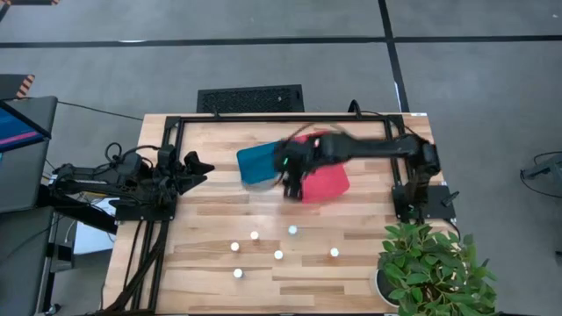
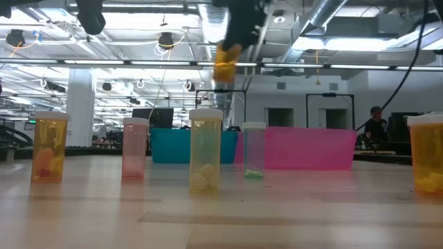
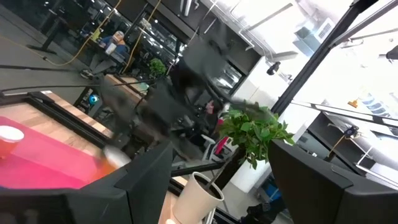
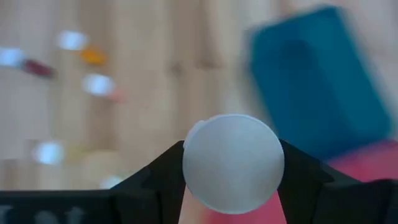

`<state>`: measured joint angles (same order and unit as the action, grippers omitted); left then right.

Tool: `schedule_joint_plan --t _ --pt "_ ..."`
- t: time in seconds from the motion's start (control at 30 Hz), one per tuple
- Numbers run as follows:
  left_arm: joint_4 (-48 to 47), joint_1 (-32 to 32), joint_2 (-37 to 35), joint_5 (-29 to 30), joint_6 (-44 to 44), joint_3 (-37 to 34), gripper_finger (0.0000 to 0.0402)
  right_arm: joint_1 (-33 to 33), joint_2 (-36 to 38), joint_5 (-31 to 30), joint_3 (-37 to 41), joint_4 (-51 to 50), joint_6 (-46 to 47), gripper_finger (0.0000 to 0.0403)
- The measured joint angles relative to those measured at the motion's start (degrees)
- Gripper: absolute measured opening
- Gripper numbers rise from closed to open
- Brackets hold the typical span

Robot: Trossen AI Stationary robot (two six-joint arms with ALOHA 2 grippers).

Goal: Pick and place medicine bottles into bin by pill shape (circle, oval)
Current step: Put the large orange pill bottle into the red bin

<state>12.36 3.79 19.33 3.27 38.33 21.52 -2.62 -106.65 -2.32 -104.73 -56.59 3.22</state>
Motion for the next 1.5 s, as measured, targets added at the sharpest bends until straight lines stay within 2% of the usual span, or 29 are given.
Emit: schedule_joint_plan --t 0.13,0.37,0.47,0.53,0.67,0.9,1.27,1.5 --pt "0.0 -0.02 0.02 0.02 0.0 0.0 0.0259 -6.45 2.69 -5.2 0.0 -7.09 -0.87 0.0216" --pt "0.0 -0.02 0.02 0.07 0.35 0.0 0.0259 -15.71 0.29 -5.11 0.06 -8.19 -3.7 0.0224" --pt "0.0 -0.02 0.02 0.09 0.46 0.0 0.0259 -17.59 -1.34 -2.28 2.76 -3.48 -4.26 0.0221" --pt "-0.02 -0.02 0.02 0.09 0.46 0.0 0.0259 -18.36 -1.49 -0.44 6.22 0.46 -4.5 0.022" --pt "-0.05 0.0 0.02 0.12 0.61 0.0 0.0259 -19.99 -1.53 -0.45 13.41 7.48 -3.82 0.0222" --pt "-0.03 -0.02 0.02 0.74 0.59 0.0 0.0259 -21.56 -1.47 -0.58 19.69 12.45 -4.5 0.022" --pt "-0.05 -0.02 0.02 1.97 0.68 0.0 0.0259 -21.65 -1.42 -0.79 24.56 21.19 -4.65 0.0221" --pt "-0.05 0.0 0.02 2.11 1.4 0.0 0.0259 -22.37 -1.45 -1.67 26.18 21.72 -4.85 0.0224"
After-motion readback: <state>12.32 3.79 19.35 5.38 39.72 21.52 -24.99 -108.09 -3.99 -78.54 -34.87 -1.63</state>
